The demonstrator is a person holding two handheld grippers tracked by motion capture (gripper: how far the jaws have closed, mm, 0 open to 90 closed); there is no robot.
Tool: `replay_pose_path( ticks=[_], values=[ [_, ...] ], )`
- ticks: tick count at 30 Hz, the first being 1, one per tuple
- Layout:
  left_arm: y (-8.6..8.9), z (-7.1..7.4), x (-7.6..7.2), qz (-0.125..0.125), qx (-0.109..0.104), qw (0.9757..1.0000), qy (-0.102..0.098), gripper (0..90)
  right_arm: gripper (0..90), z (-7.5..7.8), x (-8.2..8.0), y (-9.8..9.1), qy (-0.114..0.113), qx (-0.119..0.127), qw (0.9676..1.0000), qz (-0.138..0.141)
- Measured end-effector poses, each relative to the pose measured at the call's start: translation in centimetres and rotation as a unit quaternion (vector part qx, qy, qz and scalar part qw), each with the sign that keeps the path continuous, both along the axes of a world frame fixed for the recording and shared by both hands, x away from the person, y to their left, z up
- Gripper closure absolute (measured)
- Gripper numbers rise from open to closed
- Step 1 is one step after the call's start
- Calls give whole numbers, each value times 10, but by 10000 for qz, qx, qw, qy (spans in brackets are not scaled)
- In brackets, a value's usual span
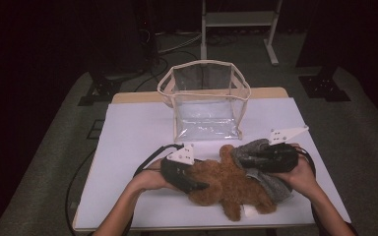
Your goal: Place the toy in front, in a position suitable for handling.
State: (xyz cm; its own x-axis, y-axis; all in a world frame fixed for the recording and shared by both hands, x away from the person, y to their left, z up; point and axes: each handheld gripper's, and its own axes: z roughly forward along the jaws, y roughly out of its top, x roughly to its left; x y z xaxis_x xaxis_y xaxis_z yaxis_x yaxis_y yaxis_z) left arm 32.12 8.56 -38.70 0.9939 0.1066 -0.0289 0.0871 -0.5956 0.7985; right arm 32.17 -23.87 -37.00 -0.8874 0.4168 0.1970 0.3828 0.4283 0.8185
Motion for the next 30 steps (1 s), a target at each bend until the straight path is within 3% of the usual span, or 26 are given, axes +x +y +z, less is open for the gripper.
replay_pose_path(
  ticks=[3, 5, 7, 9, 11, 12, 15, 17, 21, 24, 27, 30],
  values=[
    [0, -4, 3, 168, -39, 9997, 186, 118, 700, -15, -8, -1, 152, 94, 9998, -1],
    [-3, -11, 5, 247, 4, 9987, 456, 25, 702, -17, -16, -5, 146, 170, 9997, 44],
    [-7, -14, 4, 113, 1, 9986, 515, 20, 702, -17, -25, -7, 113, 198, 9997, 88],
    [-10, -12, 1, 29, -23, 9996, 282, 54, 701, -18, -32, -7, 85, 234, 9996, 107],
    [-8, -4, -1, -33, 14, 9999, -122, 260, 699, -18, -36, -7, 5, 267, 9996, 36],
    [-8, 0, -1, 36, 128, 9994, -328, 341, 697, -17, -36, -8, 8, 315, 9995, -4],
    [-9, 10, 1, 150, 339, 9966, -729, 411, 693, -14, -30, -7, -43, 422, 9991, -22],
    [-4, 18, 8, 359, 339, 9949, -882, 428, 692, -7, -23, -1, -164, 367, 9992, 1],
    [13, 26, 13, 625, 338, 9925, -993, 434, 692, 1, -4, 12, -228, 284, 9993, 93],
    [27, 15, 8, 673, 452, 9920, -965, 432, 692, -5, 4, 29, -97, 220, 9991, 341],
    [39, 3, 0, 794, 158, 9934, -808, 433, 691, -2, 5, 37, -109, 147, 9986, 495],
    [45, 2, -12, 910, 67, 9931, -735, 430, 687, 7, 6, 34, -277, 162, 9991, 285]
  ],
)
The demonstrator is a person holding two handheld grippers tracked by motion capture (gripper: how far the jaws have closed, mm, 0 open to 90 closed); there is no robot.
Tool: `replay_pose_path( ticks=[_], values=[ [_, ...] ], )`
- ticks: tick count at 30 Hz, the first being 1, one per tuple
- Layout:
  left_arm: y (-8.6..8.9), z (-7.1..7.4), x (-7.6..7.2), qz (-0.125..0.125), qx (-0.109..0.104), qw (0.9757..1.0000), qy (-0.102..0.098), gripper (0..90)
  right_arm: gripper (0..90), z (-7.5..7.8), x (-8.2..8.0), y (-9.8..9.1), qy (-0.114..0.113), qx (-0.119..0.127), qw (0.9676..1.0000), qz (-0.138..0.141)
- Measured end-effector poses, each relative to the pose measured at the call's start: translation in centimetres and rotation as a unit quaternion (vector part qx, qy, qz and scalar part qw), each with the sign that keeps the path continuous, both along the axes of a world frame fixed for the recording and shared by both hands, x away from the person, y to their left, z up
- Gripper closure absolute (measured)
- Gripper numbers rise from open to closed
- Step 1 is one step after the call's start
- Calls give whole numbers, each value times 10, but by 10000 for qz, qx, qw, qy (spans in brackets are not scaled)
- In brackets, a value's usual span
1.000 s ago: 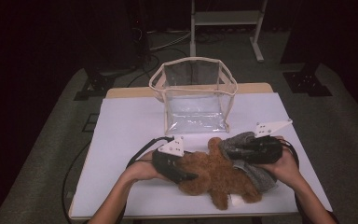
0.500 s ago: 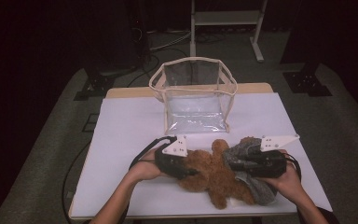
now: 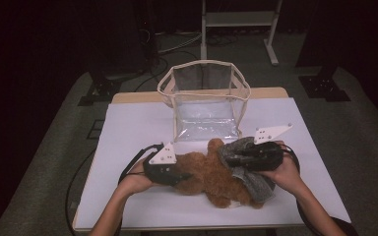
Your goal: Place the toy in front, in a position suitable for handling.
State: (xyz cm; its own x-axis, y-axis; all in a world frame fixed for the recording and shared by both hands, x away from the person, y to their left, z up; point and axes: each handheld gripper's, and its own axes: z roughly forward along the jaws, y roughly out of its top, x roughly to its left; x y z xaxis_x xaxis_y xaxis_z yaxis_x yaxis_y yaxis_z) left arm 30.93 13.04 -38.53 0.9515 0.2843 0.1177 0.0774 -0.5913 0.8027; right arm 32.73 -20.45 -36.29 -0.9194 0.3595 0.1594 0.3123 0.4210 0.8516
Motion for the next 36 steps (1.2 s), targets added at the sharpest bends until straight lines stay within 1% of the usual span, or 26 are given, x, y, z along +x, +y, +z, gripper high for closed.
replay_pose_path(
  ticks=[1, 2, 4, 5, 6, 7, 8, 10, 12, 13, 14, 16, 17, 18, 19, 21, 24, 27, 29, 32, 34, 35, 36],
  values=[
    [3, 0, -4, -27, -8, 10000, 19, 428, 685, 1, -1, 0, -20, -46, 10000, -29],
    [7, 1, -8, -100, -26, 9999, 80, 427, 682, -1, -2, 2, -36, -131, 9999, 7],
    [9, 2, -14, -206, -20, 9997, 112, 416, 681, -8, -7, 4, -11, -167, 9996, 246],
    [10, 3, -15, -268, 2, 9996, 111, 397, 683, -10, -8, 5, 15, -138, 9993, 344],
    [10, 4, -16, -268, -10, 9996, 123, 366, 685, -13, -10, 5, 25, -103, 9989, 447],
    [9, 5, -15, -276, -15, 9995, 149, 331, 687, -15, -11, 4, 30, -86, 9988, 477],
    [8, 6, -13, -292, -73, 9994, 187, 280, 688, -17, -12, 4, 41, -74, 9988, 490],
    [3, 6, -5, -357, -174, 9987, 324, 185, 689, -21, -14, 2, 52, -52, 9987, 501],
    [-3, 5, 1, -420, -227, 9979, 438, 151, 690, -22, -15, 0, 71, -5, 9986, 515],
    [-6, 4, 3, -452, -187, 9977, 467, 151, 689, -23, -15, -1, 72, 8, 9986, 527],
    [-9, 2, 5, -499, -97, 9976, 466, 160, 689, -23, -16, -1, 65, 16, 9986, 521],
    [-10, 0, 5, -469, -61, 9981, 406, 231, 688, -21, -17, -3, -23, -17, 9990, 456],
    [-9, -1, 5, -452, -97, 9981, 412, 256, 688, -18, -18, -5, -117, -61, 9992, 369],
    [-8, -3, 4, -439, -113, 9982, 385, 270, 688, -17, -17, -7, -155, -74, 9993, 325],
    [-6, -4, 2, -415, -156, 9983, 374, 284, 688, -15, -17, -9, -147, -80, 9995, 250],
    [-4, -5, -1, -383, -190, 9985, 348, 292, 688, -12, -18, -16, -138, -50, 9999, 75],
    [-3, -4, -5, -462, -58, 9987, 199, 298, 688, -11, -19, -26, -144, -28, 9999, -85],
    [-2, -4, -8, -542, -39, 9984, 154, 298, 688, -9, -17, -38, -161, 16, 9994, -314],
    [1, -4, -9, -590, -38, 9981, 151, 298, 687, -8, -13, -49, -115, 101, 9984, -551],
    [3, -3, -11, -679, -37, 9976, 119, 297, 684, -10, -7, -63, -6, 246, 9965, -796],
    [3, -4, -11, -683, -57, 9976, 123, 294, 684, -13, -5, -67, 150, 404, 9956, -836],
    [3, -4, -11, -691, -46, 9975, 119, 292, 684, -12, -5, -64, 154, 453, 9956, -803],
    [3, -3, -11, -695, -37, 9975, 109, 290, 684, -11, -6, -61, 131, 436, 9961, -755]
  ],
)
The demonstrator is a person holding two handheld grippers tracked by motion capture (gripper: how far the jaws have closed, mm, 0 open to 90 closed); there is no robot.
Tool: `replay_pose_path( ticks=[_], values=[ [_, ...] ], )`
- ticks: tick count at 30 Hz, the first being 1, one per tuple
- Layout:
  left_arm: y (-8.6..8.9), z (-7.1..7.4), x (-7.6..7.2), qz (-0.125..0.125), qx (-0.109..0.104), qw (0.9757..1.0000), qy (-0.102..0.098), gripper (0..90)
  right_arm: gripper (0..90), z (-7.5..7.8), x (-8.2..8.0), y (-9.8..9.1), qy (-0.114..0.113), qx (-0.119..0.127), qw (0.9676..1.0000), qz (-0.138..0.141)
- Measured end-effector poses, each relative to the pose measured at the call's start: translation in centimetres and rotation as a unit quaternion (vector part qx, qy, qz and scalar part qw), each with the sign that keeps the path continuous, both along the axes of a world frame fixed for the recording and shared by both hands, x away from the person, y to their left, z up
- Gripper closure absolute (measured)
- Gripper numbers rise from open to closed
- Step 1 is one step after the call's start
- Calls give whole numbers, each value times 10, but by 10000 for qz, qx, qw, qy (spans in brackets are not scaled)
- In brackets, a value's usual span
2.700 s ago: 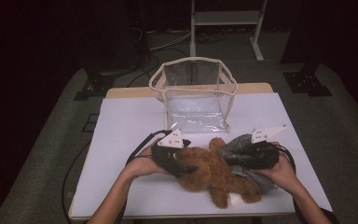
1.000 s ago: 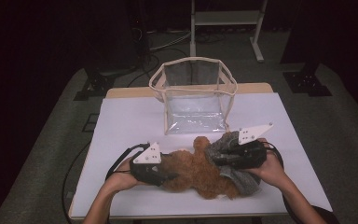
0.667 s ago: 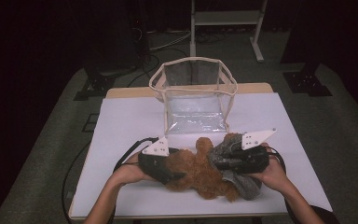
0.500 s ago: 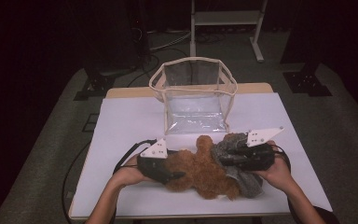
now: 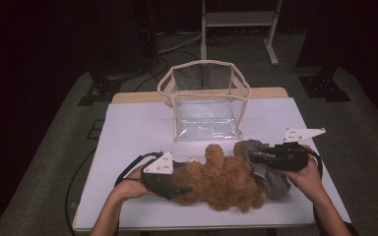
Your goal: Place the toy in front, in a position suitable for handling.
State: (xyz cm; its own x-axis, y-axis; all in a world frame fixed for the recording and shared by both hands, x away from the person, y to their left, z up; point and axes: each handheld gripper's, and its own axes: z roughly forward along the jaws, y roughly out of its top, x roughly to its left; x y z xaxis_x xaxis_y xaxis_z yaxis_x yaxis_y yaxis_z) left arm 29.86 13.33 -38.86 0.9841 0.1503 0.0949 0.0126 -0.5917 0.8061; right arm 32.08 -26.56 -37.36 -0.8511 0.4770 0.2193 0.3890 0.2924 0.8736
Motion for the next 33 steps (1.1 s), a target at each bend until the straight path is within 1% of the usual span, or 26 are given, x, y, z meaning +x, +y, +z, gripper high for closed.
replay_pose_path(
  ticks=[3, 4, 5, 7, 8, 9, 11, 12, 14, 17, 18, 19, 21, 23, 24, 27, 30, 31, 33],
  values=[
    [0, 0, -1, -28, -8, 10000, -32, 289, 683, 9, -6, 15, -121, -74, 9995, 283],
    [0, 0, -2, -47, 18, 10000, -58, 289, 682, 12, -8, 22, -162, -139, 9990, 383],
    [0, 0, -2, -61, 34, 9999, -72, 290, 681, 15, -8, 31, -228, -317, 9981, 475],
    [0, 1, -4, -66, 72, 9999, -113, 291, 679, 17, -4, 41, -242, -568, 9968, 515],
    [0, 1, -4, -69, 93, 9998, -131, 292, 679, 17, 3, 45, -192, -589, 9966, 540],
    [0, 1, -5, -70, 89, 9998, -133, 293, 679, 17, 9, 46, -127, -604, 9967, 529],
    [0, 1, -6, -108, 87, 9998, -167, 296, 679, 18, 23, 46, -39, -597, 9975, 382],
    [0, 1, -6, -114, 104, 9997, -185, 296, 679, 18, 28, 45, -20, -603, 9975, 365],
    [0, 1, -6, -138, 135, 9996, -194, 295, 679, 19, 40, 45, -30, -625, 9978, 222],
    [0, 1, -6, -139, 141, 9996, -195, 295, 679, 16, 56, 43, 83, -705, 9975, 52],
    [1, 1, -6, -134, 103, 9997, -157, 295, 680, 15, 58, 42, 156, -681, 9975, 53],
    [1, 1, -5, -135, 90, 9998, -149, 295, 680, 10, 60, 42, 340, -615, 9974, 130],
    [1, 1, -5, -89, 72, 9999, -114, 292, 681, 6, 58, 42, 425, -594, 9972, 163],
    [0, 1, -4, -32, 85, 9999, -122, 280, 683, 5, 50, 42, 483, -516, 9972, 257],
    [-1, 1, -4, 10, 58, 9999, -90, 279, 683, 5, 47, 42, 471, -512, 9972, 261],
    [-1, 2, -4, 33, 77, 10000, -40, 281, 683, 9, 29, 41, 366, -445, 9976, 374],
    [-1, 2, -5, 31, 93, 9999, -29, 286, 683, 14, 14, 41, 291, -335, 9975, 556],
    [-1, 2, -5, 59, 70, 10000, -2, 286, 683, 15, 8, 43, 288, -315, 9973, 598],
    [-1, 2, -4, 64, 51, 10000, 17, 286, 682, 15, -3, 51, 249, -331, 9960, 786]
  ],
)
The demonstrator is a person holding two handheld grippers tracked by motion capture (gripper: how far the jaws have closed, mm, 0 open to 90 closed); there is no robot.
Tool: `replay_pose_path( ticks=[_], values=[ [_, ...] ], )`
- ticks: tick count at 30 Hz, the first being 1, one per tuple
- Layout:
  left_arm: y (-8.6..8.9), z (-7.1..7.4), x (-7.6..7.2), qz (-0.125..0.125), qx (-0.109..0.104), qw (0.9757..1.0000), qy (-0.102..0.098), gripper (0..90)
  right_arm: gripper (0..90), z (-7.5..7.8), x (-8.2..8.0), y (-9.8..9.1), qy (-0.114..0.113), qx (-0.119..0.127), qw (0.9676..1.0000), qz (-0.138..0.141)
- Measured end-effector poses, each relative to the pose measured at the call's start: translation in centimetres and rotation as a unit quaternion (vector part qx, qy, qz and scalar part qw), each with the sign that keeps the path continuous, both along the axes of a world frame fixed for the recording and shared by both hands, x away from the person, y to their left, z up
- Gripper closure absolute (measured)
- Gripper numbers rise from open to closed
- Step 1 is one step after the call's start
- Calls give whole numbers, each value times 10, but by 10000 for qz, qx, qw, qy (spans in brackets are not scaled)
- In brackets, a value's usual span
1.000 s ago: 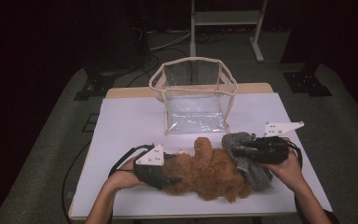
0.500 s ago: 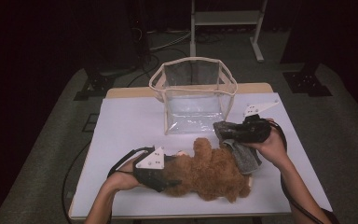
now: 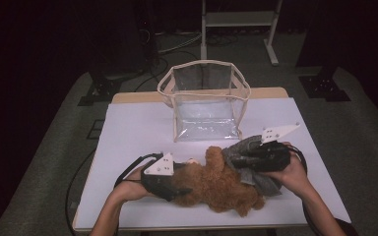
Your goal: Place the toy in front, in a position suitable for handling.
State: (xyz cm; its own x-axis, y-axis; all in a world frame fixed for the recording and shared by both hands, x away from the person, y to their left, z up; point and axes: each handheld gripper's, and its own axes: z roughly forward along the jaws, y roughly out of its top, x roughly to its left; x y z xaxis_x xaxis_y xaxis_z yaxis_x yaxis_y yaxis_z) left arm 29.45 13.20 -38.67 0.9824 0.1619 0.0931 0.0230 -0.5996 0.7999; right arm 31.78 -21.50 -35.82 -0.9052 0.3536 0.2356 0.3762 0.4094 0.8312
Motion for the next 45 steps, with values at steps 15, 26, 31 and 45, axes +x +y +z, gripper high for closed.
replay_pose_path(
  ticks=[15, 26, 31, 45],
  values=[
    [-1, -2, 2, 80, -138, 9998, 109, 288, 682, -8, -4, -8, 88, 32, 9999, -54],
    [-1, -4, 2, 81, -206, 9997, 90, 287, 683, -4, -8, 20, -137, -152, 9995, 244],
    [-1, -3, 2, 39, -171, 9998, 67, 282, 625, -2, -12, 13, -281, -227, 9992, 187],
    [-1, -3, 1, 35, -156, 9998, 70, 274, 449, 20, -13, 5, -661, -366, 9970, 170]
  ],
)
